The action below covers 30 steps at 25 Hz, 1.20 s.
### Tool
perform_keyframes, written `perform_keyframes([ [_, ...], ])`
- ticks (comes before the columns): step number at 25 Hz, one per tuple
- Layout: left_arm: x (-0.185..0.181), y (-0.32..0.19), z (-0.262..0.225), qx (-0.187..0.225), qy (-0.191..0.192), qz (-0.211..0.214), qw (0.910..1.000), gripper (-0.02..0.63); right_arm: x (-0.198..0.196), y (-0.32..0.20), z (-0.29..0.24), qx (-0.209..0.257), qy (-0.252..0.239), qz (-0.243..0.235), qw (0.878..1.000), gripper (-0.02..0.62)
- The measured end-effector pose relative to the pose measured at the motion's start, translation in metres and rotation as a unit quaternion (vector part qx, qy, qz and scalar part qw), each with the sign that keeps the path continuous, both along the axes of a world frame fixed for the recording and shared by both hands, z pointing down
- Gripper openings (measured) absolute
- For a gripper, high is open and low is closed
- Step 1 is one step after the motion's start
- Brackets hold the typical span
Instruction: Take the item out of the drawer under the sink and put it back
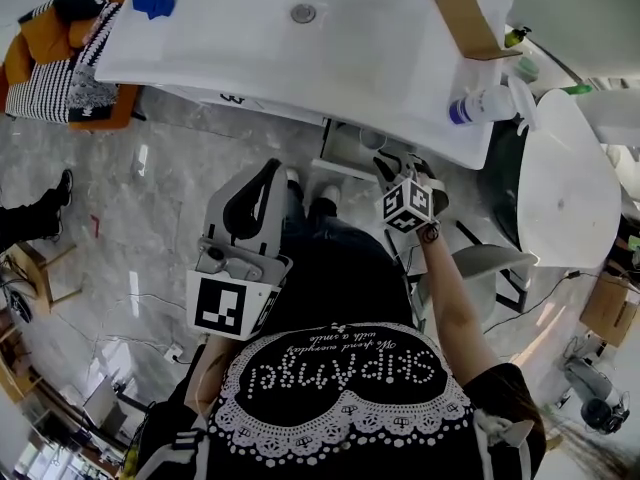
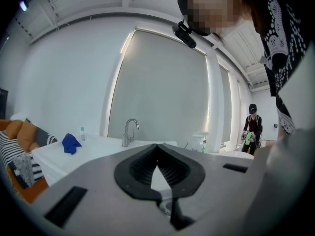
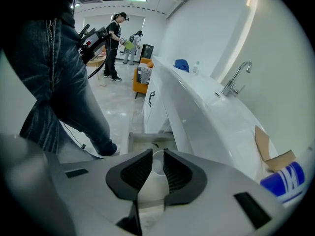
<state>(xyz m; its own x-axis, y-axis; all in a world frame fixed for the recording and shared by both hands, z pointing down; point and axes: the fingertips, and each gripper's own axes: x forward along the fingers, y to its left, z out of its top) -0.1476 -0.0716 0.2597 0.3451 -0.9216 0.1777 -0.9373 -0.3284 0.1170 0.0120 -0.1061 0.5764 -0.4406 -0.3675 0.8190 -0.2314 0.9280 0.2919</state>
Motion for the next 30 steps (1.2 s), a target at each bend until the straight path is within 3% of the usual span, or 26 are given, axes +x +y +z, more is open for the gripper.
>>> perform_keyframes([
  [30, -0.015, 0.006, 0.004, -0.02, -0.01, -0.043, 0.9989, 0.003, 0.007, -0.006, 0.074, -0.045, 0.074, -0.036, 0.996, 0.066],
])
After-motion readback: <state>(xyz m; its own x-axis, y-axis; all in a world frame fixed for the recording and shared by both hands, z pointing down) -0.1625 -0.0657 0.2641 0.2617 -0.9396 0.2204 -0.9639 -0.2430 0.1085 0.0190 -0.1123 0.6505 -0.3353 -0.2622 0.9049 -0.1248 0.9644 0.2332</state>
